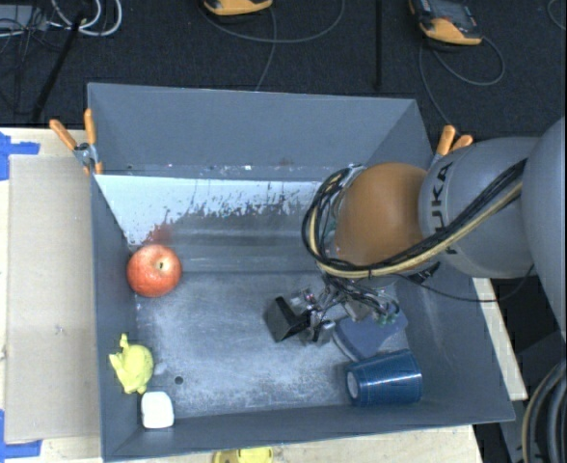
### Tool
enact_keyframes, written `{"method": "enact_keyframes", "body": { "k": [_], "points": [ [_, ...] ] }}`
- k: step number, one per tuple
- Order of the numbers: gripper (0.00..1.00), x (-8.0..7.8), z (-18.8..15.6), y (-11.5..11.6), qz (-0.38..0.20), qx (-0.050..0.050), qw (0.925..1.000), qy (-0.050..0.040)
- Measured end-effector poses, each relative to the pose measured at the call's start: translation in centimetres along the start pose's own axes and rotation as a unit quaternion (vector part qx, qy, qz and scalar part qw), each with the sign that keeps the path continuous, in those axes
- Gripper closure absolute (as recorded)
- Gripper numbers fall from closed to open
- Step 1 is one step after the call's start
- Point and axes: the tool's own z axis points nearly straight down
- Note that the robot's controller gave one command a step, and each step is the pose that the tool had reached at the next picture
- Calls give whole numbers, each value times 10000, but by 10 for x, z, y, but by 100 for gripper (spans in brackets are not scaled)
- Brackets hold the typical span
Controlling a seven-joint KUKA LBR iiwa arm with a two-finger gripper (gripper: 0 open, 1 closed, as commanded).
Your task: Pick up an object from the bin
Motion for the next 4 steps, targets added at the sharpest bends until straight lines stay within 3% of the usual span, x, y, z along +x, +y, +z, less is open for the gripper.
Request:
{"method": "enact_keyframes", "body": {
  "k": [4],
  "points": [
    [100,1,-19,1,-10,-10,10000,27]
  ]
}}
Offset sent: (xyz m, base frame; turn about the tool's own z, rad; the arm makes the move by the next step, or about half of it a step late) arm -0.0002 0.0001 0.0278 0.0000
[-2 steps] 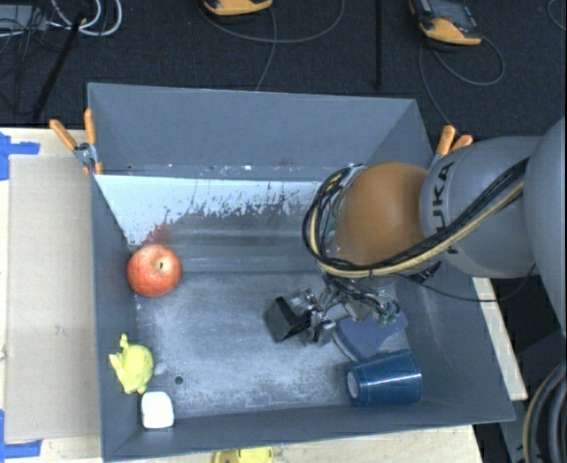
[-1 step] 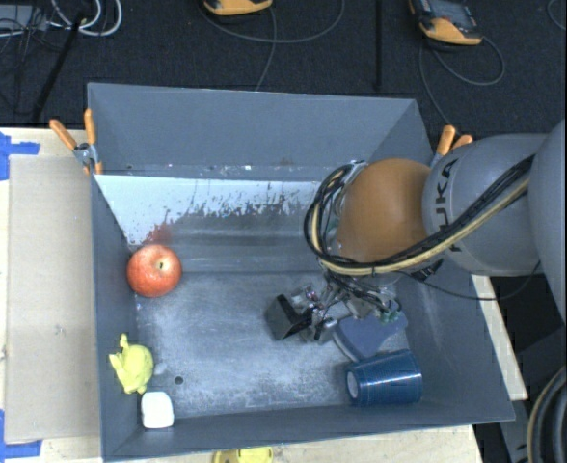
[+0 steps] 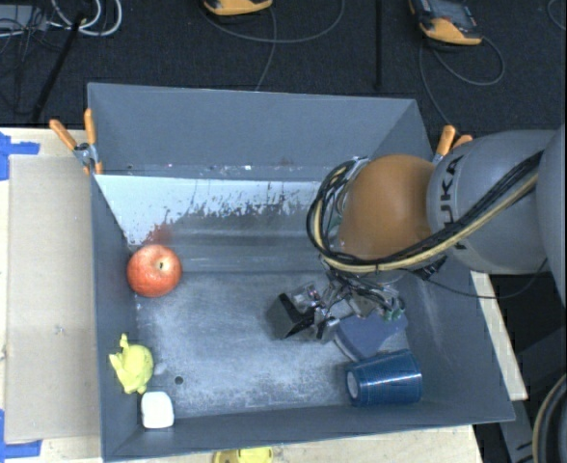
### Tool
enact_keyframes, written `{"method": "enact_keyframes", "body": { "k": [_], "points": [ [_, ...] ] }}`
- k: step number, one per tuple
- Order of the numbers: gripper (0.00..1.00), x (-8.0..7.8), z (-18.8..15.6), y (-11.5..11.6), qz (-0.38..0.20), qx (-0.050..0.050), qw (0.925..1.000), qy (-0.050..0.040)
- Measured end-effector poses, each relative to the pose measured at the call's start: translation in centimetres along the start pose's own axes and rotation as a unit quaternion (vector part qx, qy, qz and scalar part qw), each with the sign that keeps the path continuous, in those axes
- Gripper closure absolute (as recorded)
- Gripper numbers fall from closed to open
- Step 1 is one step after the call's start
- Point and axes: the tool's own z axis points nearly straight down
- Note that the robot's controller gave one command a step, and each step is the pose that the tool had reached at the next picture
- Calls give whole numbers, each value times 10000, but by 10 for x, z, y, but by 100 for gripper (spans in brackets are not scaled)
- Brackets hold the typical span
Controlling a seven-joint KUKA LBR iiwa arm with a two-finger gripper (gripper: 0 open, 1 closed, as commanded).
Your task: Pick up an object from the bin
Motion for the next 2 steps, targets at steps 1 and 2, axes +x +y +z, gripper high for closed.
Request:
{"method": "enact_keyframes", "body": {
  "k": [1,2],
  "points": [
    [100,1,-21,0,4,-3,10000,7],
    [100,-1,-40,0,8,9,10000,-23]
  ]
}}
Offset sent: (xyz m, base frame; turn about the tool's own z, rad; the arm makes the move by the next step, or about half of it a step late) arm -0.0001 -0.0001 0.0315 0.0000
